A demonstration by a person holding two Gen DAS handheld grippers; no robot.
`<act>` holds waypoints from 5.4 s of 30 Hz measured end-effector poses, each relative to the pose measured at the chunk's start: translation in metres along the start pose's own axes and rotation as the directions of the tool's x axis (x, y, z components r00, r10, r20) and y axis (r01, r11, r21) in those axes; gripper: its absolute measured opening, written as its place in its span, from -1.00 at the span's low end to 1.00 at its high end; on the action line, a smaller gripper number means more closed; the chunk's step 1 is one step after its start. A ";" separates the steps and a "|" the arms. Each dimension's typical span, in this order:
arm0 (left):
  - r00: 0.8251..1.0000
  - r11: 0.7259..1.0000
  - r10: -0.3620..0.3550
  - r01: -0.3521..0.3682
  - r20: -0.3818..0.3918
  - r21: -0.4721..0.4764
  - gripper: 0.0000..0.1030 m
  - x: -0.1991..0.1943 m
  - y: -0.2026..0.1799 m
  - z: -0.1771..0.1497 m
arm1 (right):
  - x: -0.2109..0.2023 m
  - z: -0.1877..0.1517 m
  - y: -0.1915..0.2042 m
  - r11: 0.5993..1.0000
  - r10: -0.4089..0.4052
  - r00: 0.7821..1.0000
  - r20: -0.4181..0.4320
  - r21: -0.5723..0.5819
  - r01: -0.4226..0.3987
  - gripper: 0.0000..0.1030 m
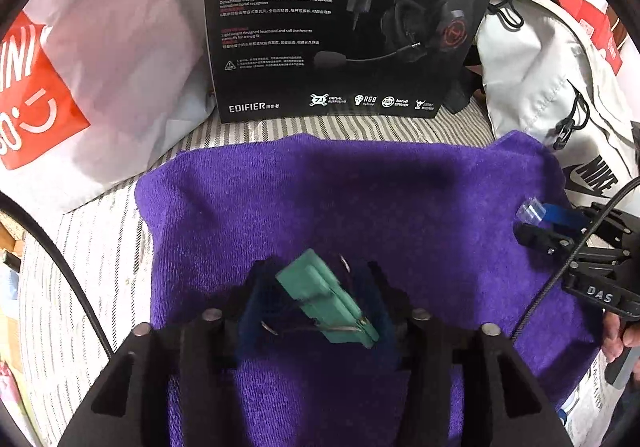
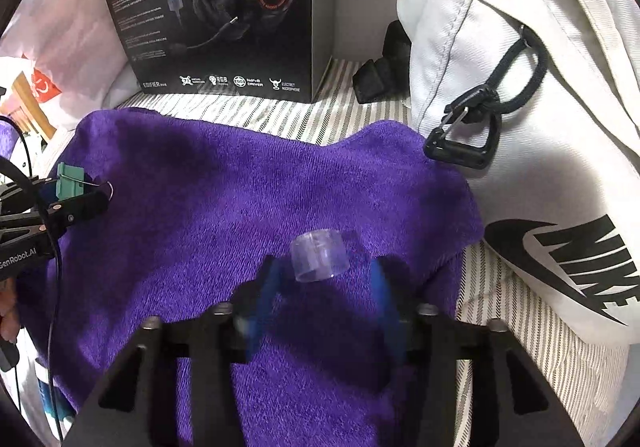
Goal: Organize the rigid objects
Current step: 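Open the right tool to drop the cap while the left tool releases the clip on the towel, then move the left tool to the white balm tube and grasp it, then grasp the small white plug with the right tool while the left tool holds the tube, then lift and carry the tube with the left tool while the right tool carries the plug to the towel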
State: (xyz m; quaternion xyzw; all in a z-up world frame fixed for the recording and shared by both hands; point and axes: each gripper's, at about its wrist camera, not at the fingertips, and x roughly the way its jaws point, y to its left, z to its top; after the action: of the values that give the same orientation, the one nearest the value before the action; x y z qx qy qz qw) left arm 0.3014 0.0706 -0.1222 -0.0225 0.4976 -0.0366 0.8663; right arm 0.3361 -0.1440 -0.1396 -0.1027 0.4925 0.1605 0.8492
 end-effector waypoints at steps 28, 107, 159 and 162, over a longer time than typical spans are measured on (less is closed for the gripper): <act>0.997 0.998 0.052 -0.053 0.048 0.028 0.25 -0.074 -0.011 -0.062 | -0.094 -0.066 -0.015 0.992 0.066 0.993 0.094 0.104 -0.076 0.10; 0.999 0.999 0.035 -0.035 0.028 -0.003 -0.33 -0.094 -0.022 -0.169 | -0.088 -0.164 0.035 0.996 0.090 0.994 0.066 -0.008 -0.089 -0.51; 0.999 0.999 -0.009 0.011 0.035 -0.053 -0.34 -0.132 -0.008 -0.158 | -0.130 -0.163 0.011 0.994 0.087 0.988 0.125 0.054 -0.095 -0.54; 0.999 0.998 -0.015 0.018 0.044 -0.062 -0.34 -0.135 -0.005 -0.152 | -0.130 -0.157 0.009 0.992 0.097 0.986 0.136 0.061 -0.106 -0.54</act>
State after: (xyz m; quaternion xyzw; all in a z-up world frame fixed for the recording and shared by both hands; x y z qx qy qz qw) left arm 0.1021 0.0763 -0.0825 -0.0543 0.4794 -0.0278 0.8755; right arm 0.1465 -0.2100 -0.1037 -0.0377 0.4448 0.1934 0.8737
